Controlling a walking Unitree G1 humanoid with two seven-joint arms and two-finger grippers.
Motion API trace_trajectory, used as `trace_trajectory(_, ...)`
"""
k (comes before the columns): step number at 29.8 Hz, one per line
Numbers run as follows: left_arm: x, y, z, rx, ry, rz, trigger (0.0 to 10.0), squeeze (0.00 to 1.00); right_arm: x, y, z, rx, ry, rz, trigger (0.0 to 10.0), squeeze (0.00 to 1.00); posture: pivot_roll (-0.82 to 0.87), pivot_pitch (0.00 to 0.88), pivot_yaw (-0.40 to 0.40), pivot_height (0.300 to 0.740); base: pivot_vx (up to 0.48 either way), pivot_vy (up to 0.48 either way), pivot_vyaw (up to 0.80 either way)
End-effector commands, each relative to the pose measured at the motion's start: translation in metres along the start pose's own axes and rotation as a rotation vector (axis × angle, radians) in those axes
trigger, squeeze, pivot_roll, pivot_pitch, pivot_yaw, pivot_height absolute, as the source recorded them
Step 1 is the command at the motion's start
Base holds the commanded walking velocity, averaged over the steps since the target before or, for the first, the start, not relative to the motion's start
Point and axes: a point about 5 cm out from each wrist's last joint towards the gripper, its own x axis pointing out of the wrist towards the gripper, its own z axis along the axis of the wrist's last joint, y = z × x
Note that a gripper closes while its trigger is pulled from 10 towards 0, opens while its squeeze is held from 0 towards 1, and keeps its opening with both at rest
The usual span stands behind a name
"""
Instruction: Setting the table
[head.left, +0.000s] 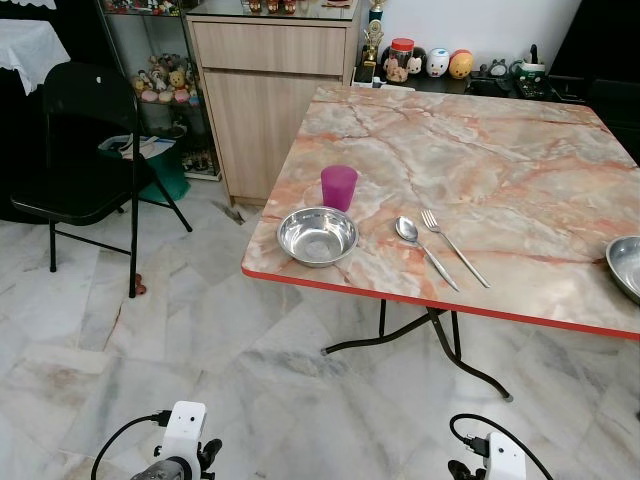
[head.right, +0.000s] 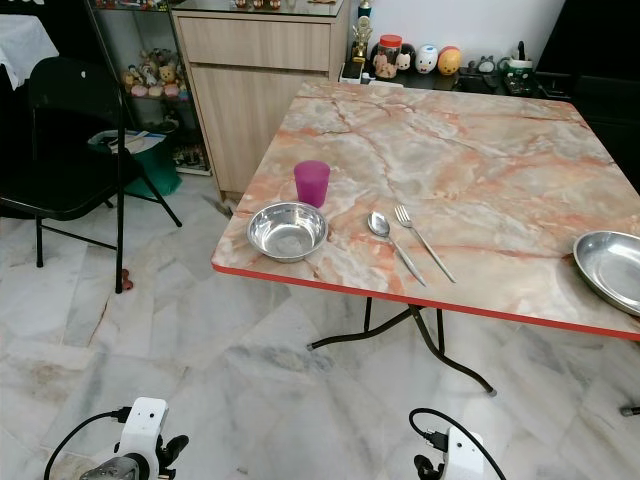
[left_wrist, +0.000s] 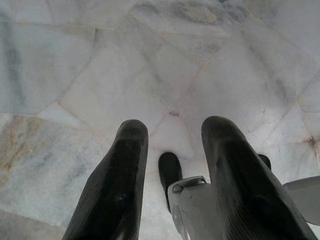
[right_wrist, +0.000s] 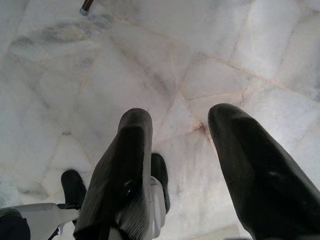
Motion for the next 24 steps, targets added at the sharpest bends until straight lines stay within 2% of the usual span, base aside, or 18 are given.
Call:
trace_trajectory(1,-0.0001,0.0012,-0.0004,0.014,0.008,0.003,10.0,0.00,0.0000,-0.0005,-0.0011,0.004,0.013,-0.005,10.0,0.00,0.04,0.000,-0.039,0.736,0.000,0.000,-0.70)
trace_trajectory(5,-0.0001,0.0014,-0.0003,0.015,0.008,0.004,10.0,0.00,0.0000,-0.0003,-0.0010,0.010,0.011,-0.003,10.0,0.00,0.04,0.000,-0.042,0.736,0.000,0.000,-0.68)
trace_trajectory(14,0.0004,-0.0022,-0.0001,0.032,0.005,-0.009,10.0,0.00,-0.0003,-0.0014,-0.0009,0.022,0.003,-0.010,10.0,0.00,0.04,0.000,-0.045,0.736,0.000,-0.028,0.00)
trace_trajectory(24,0.0001,-0.0028,-0.0016,0.023,0.006,-0.008,10.0,0.00,-0.0002,-0.0015,-0.0008,0.022,0.006,-0.010,10.0,0.00,0.04,0.000,-0.046,0.736,0.000,-0.283,0.00)
